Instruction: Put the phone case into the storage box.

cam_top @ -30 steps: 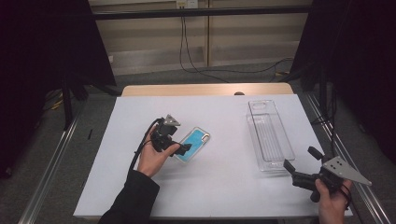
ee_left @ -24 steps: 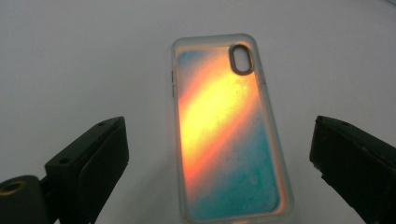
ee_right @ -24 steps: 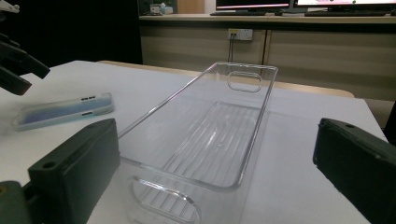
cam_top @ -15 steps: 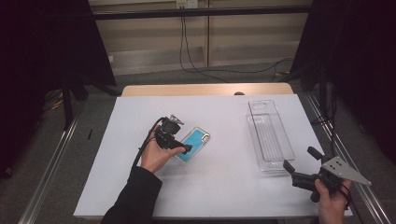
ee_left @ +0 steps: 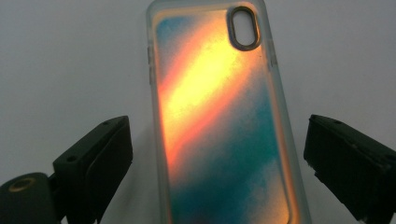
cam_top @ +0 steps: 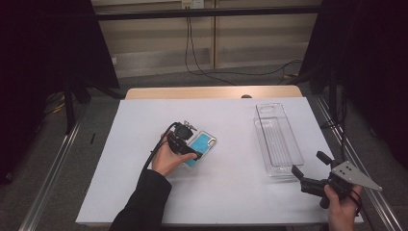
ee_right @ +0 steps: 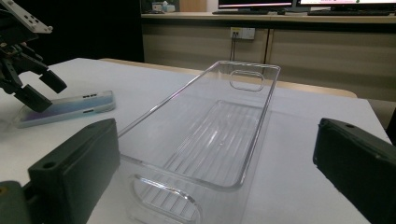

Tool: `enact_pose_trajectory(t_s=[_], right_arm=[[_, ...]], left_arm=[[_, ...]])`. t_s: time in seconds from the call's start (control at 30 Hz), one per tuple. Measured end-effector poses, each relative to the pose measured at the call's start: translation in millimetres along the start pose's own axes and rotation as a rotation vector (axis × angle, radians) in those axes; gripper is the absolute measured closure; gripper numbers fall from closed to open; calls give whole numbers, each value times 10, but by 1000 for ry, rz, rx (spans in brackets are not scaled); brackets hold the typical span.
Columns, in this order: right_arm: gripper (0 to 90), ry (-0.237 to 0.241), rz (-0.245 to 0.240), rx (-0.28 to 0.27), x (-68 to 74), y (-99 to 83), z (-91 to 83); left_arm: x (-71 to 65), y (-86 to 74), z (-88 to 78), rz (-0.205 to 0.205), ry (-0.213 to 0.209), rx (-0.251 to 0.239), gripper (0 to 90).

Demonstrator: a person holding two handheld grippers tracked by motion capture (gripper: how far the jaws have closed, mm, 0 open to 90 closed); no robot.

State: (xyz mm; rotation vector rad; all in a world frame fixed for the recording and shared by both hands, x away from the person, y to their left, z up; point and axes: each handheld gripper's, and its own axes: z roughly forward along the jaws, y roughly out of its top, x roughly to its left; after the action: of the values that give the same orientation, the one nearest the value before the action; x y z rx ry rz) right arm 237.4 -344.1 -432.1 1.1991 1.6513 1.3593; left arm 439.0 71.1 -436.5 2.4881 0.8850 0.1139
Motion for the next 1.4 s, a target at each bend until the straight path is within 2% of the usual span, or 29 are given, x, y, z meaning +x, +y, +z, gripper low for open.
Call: enact_pose_trajectory(t_s=[0.07, 0.23, 0.37, 0.57, 0.73, 0.97, 1.1, 1.4], right_arm=[[2, 3, -3, 1, -1, 0, 0], [2, 3, -1, 3, -3, 1, 4], [2, 2, 0, 2, -5, 2, 8], [2, 7, -3, 2, 6, 2, 10], [3, 6, -3, 4, 8, 3, 9], [3, 8, -4, 7, 13, 2, 10], [3, 8, -3, 8, 11, 1, 11], [4, 11, -4, 5, 13, 5, 1]], left_arm=[[-20, 6, 39, -9, -9, 11, 80], [-29, 15, 90, -4, -24, 14, 81], [-37, 11, 138, 8, -31, 35, 99], [-71, 13, 167, 32, 1, 44, 89], [-105, 9, 188, 19, 26, 32, 90], [-111, -5, 187, 12, 26, 27, 96], [-139, 6, 171, 6, 30, 29, 159], [-140, 0, 161, 8, 38, 27, 167]])
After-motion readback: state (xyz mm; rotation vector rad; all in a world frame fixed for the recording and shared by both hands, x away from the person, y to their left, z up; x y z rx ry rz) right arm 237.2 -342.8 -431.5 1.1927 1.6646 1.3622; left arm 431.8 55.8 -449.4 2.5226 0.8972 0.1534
